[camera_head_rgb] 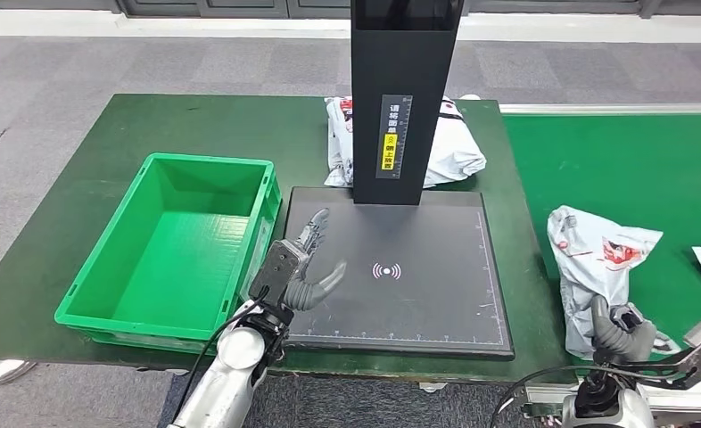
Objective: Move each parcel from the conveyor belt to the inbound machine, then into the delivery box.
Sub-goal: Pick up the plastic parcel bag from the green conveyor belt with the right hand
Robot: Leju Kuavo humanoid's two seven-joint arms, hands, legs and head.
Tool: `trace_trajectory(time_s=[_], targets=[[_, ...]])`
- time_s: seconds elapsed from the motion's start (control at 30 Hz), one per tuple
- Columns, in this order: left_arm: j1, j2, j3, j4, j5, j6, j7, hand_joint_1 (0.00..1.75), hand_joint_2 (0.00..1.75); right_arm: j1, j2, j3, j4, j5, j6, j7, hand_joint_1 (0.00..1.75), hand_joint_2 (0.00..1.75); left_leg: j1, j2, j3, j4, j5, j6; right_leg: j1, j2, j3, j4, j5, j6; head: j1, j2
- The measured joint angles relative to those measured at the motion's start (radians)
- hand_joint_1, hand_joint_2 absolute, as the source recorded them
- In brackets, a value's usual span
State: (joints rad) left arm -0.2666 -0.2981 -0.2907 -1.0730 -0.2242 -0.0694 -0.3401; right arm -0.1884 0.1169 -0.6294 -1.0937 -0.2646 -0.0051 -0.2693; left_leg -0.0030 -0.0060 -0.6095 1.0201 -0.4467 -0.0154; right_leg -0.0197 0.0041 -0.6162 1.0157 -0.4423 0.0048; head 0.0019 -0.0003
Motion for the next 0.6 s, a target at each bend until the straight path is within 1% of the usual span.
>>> trace_trajectory(time_s=[0.17, 0.23, 0.3, 0.37, 0.47, 0.6], targets=[[-0.001, 0.000, -0.001, 0.012, 0.001, 0.000, 0.000, 0.00, 1.75, 0.003, 0.010, 0.000, -0.021, -0.004, -0.001, -0.001, 1.75, 1.75, 0.000, 0.000, 0.000, 0.000, 0.000, 0.000, 0.000, 0.000, 0.000, 0.000, 0.000, 0.000, 0.000, 0.000], [-0.001, 0.000, -0.001, 0.015, 0.002, 0.002, -0.001, 0.00, 1.75, 0.005, 0.014, 0.000, -0.028, -0.019, -0.012, -0.014, 1.75, 1.75, 0.000, 0.000, 0.000, 0.000, 0.000, 0.000, 0.000, 0.000, 0.000, 0.000, 0.000, 0.000, 0.000, 0.000], [-0.001, 0.000, -0.001, 0.018, 0.006, 0.010, -0.003, 0.00, 1.75, 0.009, 0.026, 0.001, -0.060, -0.052, -0.052, -0.042, 1.75, 1.75, 0.000, 0.000, 0.000, 0.000, 0.000, 0.001, 0.000, 0.000, 0.000, 0.000, 0.000, 0.000, 0.000, 0.000], [-0.001, -0.001, -0.001, 0.022, 0.012, 0.021, -0.005, 0.00, 1.75, 0.021, 0.045, 0.012, -0.119, -0.084, -0.113, -0.063, 1.75, 1.75, 0.000, 0.000, 0.000, 0.000, 0.000, 0.001, 0.000, 0.000, 0.000, 0.000, 0.000, 0.000, 0.000, 0.000], [-0.001, -0.001, -0.002, 0.029, 0.019, 0.033, -0.008, 0.00, 1.75, 0.046, 0.072, 0.052, -0.220, -0.103, -0.190, -0.078, 1.75, 1.75, 0.000, 0.000, 0.000, 0.000, 0.000, 0.000, 0.000, 0.000, 0.000, 0.000, 0.000, 0.000, 0.000, 0.000], [-0.001, -0.001, -0.003, 0.033, 0.021, 0.038, -0.012, 0.00, 1.75, 0.064, 0.093, 0.098, -0.307, -0.104, -0.234, -0.098, 1.75, 1.75, 0.000, 0.000, 0.000, 0.000, 0.000, 0.001, 0.000, 0.000, 0.000, 0.000, 0.000, 0.001, 0.000, 0.000]])
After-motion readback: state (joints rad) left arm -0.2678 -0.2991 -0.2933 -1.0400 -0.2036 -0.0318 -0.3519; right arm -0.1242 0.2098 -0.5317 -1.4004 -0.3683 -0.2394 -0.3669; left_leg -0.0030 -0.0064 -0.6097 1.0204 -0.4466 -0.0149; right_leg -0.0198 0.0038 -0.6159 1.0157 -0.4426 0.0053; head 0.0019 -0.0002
